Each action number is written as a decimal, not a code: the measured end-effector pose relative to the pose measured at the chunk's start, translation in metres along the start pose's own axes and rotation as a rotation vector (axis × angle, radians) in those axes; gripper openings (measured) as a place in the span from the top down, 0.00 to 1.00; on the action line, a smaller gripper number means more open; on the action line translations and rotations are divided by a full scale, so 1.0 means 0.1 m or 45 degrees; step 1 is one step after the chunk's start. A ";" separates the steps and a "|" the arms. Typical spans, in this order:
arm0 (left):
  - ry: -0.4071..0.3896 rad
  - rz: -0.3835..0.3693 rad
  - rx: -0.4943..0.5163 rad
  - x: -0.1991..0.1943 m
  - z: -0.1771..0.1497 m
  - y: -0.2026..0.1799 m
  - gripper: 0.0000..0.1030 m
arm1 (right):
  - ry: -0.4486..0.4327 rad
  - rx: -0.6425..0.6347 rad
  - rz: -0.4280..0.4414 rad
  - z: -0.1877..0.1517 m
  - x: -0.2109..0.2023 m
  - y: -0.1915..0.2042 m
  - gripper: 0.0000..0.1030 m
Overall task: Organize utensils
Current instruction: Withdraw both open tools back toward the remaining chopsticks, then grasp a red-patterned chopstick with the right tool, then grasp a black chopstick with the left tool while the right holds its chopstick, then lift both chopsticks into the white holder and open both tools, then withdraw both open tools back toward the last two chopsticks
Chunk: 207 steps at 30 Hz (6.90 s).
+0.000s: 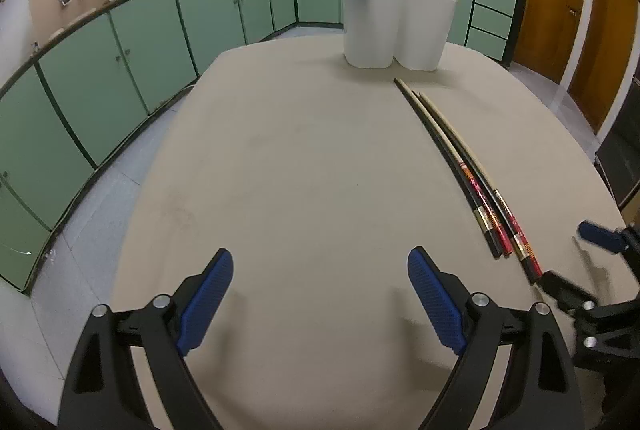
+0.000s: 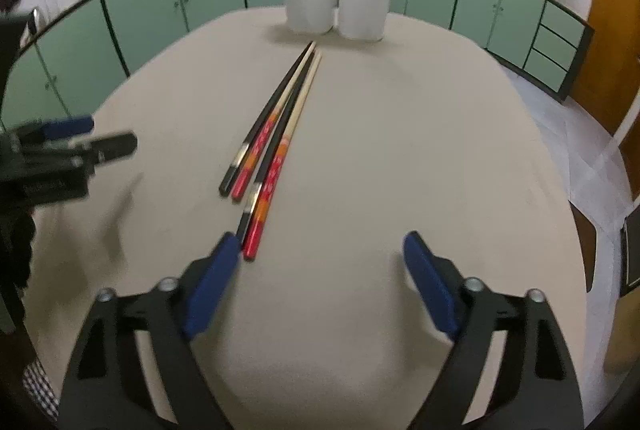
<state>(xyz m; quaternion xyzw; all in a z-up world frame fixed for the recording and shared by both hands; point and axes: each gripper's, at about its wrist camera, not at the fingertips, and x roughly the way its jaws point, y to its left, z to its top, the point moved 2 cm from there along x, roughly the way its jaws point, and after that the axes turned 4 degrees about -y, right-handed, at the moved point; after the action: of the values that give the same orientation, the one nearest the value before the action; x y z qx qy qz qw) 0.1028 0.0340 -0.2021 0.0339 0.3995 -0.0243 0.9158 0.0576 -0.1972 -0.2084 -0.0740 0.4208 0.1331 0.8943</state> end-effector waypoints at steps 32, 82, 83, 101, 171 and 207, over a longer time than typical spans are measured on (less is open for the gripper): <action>0.076 -0.126 0.073 0.12 -0.01 -0.45 0.15 | -0.046 0.088 0.087 0.01 -0.06 -0.23 0.95; 0.024 -0.160 0.058 0.11 -0.08 -0.71 0.93 | -0.052 0.120 0.125 -0.03 -0.08 -0.34 0.95; 0.025 -0.159 0.051 0.11 -0.07 -0.70 0.94 | -0.051 0.122 0.126 -0.03 -0.08 -0.34 0.95; -0.212 -0.158 0.009 -0.59 0.51 -0.41 0.94 | -0.225 0.118 0.174 0.52 -0.74 -0.45 0.95; -0.608 -0.205 0.068 -0.01 3.37 -0.55 0.94 | -0.420 0.016 0.170 3.68 -0.26 -1.03 0.95; -0.488 -0.169 0.008 -0.61 1.89 -0.24 0.24 | -0.400 0.193 0.087 1.85 -0.75 -1.23 0.06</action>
<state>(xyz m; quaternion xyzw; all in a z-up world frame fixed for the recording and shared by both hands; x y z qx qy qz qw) 0.1974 -0.0043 -0.0306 0.0050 0.2193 -0.0918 0.9713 0.1843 -0.2829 -0.0305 0.0297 0.2870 0.1412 0.9470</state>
